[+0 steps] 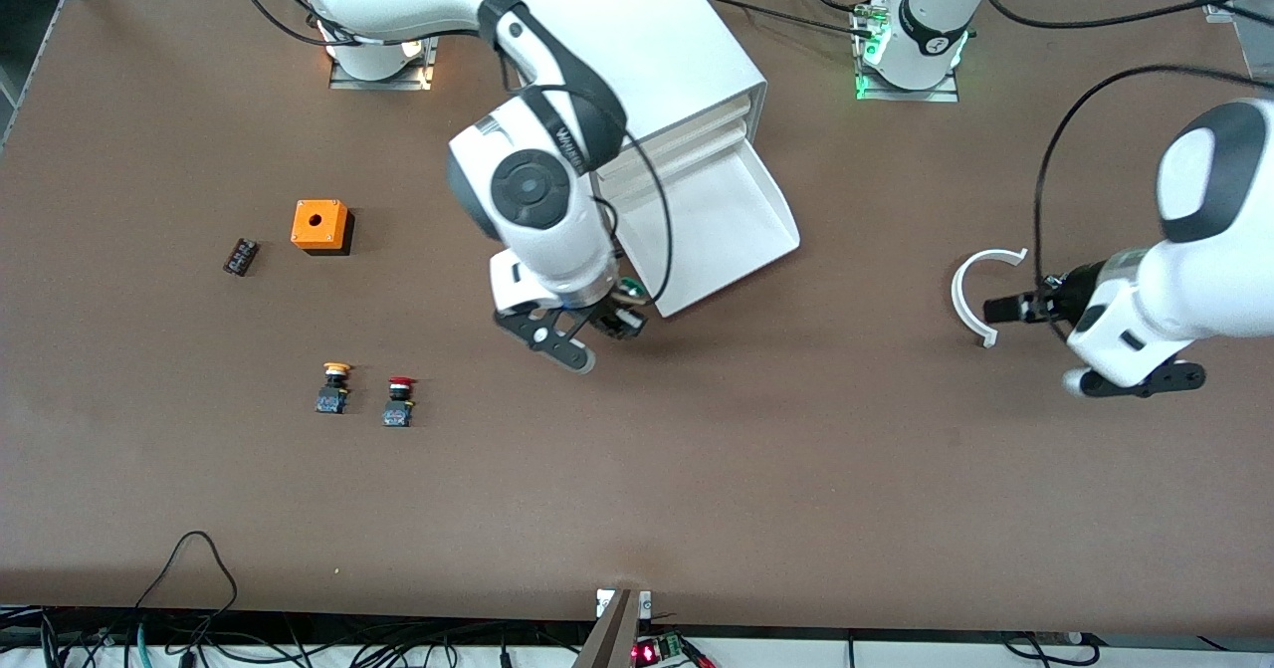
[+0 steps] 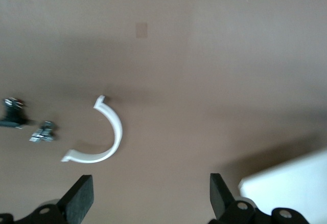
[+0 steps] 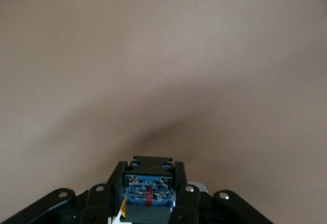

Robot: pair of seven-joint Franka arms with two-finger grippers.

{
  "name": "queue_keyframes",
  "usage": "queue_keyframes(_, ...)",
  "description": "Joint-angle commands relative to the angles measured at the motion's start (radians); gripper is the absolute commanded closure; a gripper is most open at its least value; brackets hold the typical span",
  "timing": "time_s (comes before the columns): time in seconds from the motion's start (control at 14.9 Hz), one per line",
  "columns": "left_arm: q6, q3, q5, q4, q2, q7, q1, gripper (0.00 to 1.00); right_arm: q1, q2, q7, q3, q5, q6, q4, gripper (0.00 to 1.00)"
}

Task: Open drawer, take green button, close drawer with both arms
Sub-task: 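Carry the green button out while the left gripper pushes the drawer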

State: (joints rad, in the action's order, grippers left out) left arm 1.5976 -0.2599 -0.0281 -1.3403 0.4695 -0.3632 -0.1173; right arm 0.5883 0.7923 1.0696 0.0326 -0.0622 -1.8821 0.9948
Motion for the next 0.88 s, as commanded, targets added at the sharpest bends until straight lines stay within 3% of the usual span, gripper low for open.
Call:
queue_keyframes(0.0,0.176,-0.015,-0.027,-0.13,-0.006,-0.254,0.088,0.0,-0.077,-0.022,-0.24,0.01,-0.045,0.038,0.01,1.0)
queue_keyframes(0.2,0.364,-0.015,-0.05,-0.241,-0.002,-0.445,0.164,0.0,-0.136,-0.022,-0.486,0.001,-0.033,0.051,0.025,1.0)
queue_keyframes(0.34,0.45,-0.016,-0.207,-0.311,0.008,-0.514,0.238,0.0,-0.179,-0.022,-0.597,0.001,-0.028,0.041,0.056,1.0)
queue_keyframes(0.54,0.485,-0.021,-0.257,-0.333,0.069,-0.784,0.322,0.0,-0.24,-0.018,-0.752,0.0,-0.019,-0.044,0.132,1.0)
queue_keyframes(0.81,0.505,-0.021,-0.259,-0.333,0.147,-0.8,0.404,0.0,-0.265,-0.013,-0.815,0.001,0.048,-0.233,0.264,1.0)
